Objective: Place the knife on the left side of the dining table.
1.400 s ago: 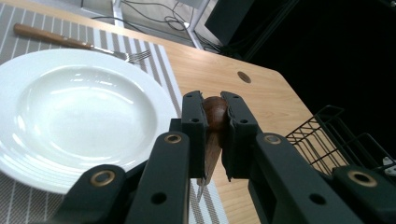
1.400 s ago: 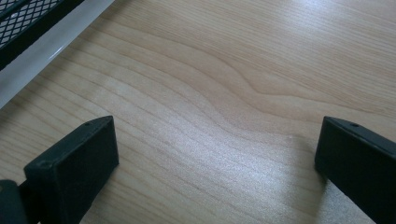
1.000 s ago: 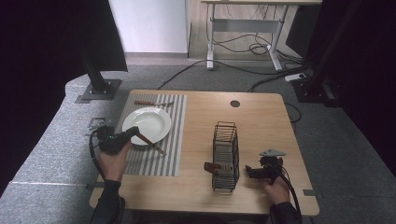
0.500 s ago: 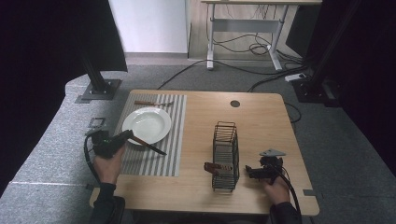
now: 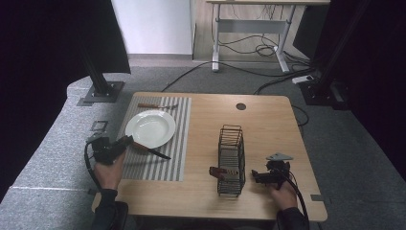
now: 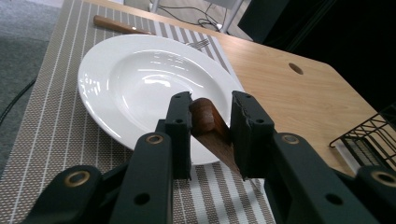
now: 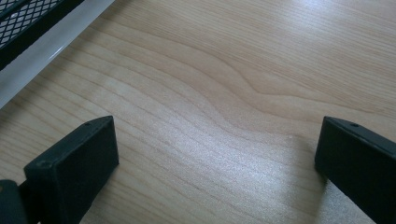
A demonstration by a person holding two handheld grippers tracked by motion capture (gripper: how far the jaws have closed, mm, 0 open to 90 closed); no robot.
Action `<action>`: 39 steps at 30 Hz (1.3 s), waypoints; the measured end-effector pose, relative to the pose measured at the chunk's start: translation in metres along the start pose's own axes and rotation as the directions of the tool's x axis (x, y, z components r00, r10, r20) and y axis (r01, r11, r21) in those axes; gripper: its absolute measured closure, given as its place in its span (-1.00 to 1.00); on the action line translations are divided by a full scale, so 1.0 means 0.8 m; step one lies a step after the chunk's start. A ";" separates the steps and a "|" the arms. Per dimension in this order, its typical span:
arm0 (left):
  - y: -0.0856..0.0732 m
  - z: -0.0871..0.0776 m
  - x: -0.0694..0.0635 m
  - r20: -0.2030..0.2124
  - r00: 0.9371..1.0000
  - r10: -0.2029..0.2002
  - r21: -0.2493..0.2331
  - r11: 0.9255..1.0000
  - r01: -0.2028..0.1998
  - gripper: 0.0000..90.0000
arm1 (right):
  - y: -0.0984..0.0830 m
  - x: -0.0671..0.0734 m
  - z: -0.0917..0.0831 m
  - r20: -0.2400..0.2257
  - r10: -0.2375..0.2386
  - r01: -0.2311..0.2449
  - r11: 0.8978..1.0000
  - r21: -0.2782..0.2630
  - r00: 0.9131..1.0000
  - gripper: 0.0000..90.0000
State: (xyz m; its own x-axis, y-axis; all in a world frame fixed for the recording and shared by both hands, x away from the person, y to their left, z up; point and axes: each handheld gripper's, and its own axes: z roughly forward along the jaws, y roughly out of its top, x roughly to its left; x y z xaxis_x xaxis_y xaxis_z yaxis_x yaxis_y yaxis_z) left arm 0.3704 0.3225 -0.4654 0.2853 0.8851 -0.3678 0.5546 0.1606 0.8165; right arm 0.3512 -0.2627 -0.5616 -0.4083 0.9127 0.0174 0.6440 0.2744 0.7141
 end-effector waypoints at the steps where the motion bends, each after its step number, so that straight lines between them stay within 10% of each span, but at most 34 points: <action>1: -0.001 0.001 0.001 -0.008 1.000 0.003 0.003 1.000 -0.003 0.53 | 0.000 0.000 0.000 0.000 0.000 0.000 1.000 0.000 1.000 -1.00; 39: -0.041 0.026 0.053 -0.111 0.992 -0.063 0.006 0.998 0.064 0.30 | 0.000 0.000 0.000 0.000 0.000 0.000 1.000 0.000 1.000 -1.00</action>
State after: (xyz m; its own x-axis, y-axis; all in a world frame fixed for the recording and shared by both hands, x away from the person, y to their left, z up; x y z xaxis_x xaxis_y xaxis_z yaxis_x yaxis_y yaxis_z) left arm 0.3808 0.3456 -0.5172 0.1613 0.9160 -0.3673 0.5764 0.2146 0.7885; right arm 0.3512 -0.2627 -0.5616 -0.4079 0.9129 0.0175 0.6443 0.2742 0.7140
